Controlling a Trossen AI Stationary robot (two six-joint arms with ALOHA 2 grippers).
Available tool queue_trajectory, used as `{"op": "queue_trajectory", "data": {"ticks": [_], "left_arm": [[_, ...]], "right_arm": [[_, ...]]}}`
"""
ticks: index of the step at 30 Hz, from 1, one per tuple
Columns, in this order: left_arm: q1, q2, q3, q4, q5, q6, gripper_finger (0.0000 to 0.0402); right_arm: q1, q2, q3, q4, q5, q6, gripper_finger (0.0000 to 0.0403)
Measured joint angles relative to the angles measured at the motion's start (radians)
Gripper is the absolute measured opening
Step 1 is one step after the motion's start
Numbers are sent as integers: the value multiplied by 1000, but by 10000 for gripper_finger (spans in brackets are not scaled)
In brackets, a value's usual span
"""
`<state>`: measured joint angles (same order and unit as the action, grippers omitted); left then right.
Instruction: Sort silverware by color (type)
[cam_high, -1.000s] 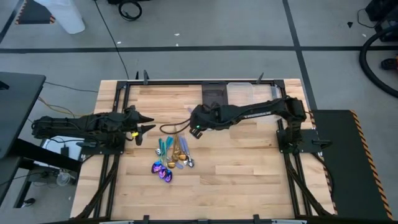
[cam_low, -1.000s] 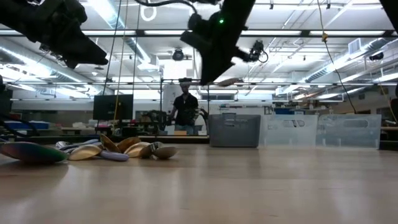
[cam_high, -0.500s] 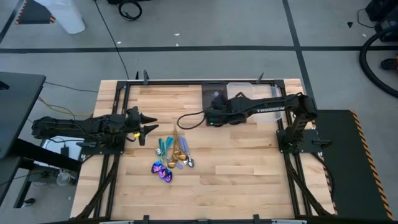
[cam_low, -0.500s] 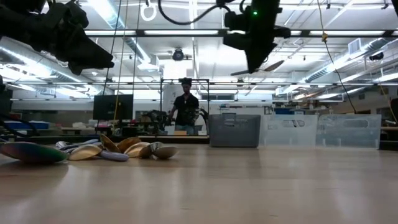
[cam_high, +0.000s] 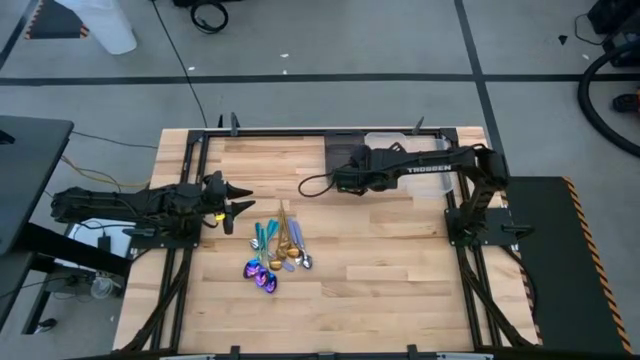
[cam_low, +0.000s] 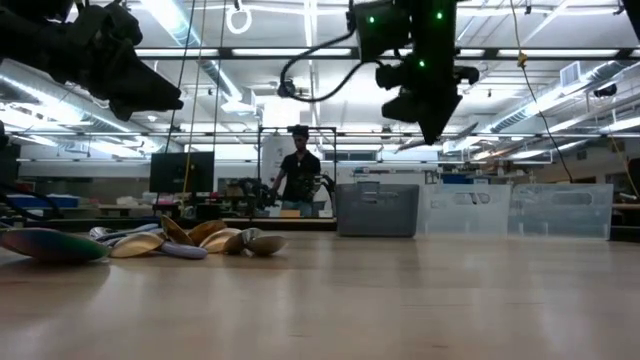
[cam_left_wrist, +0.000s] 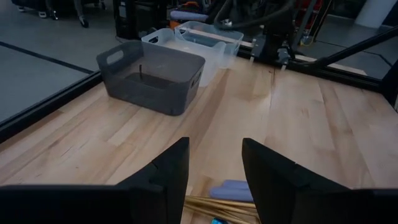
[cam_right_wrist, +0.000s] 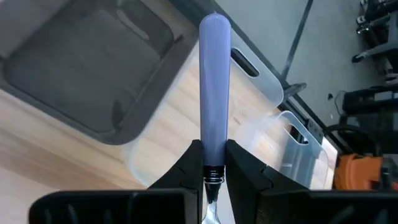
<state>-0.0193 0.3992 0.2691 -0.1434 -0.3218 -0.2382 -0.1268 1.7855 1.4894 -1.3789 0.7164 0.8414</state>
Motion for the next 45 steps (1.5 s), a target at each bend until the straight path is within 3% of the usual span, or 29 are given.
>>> {"op": "queue_trajectory", "data": {"ticks": [16,26,38,45], "left_arm": [[0,0,0,-20,0,-1,156],[0,0,0,-21,0,-13,156],[0,0,0,-21,0,-13,156],[0,0,1,-19,0,-14,156]], "right_arm": [[-208,-14,-154,209,-42,-302,52],[-309,-193,-391,581,-243,-559,52],[-412,-242,-562,796,-310,-557,54],[-457,-241,-615,876,-382,-550,88]]}}
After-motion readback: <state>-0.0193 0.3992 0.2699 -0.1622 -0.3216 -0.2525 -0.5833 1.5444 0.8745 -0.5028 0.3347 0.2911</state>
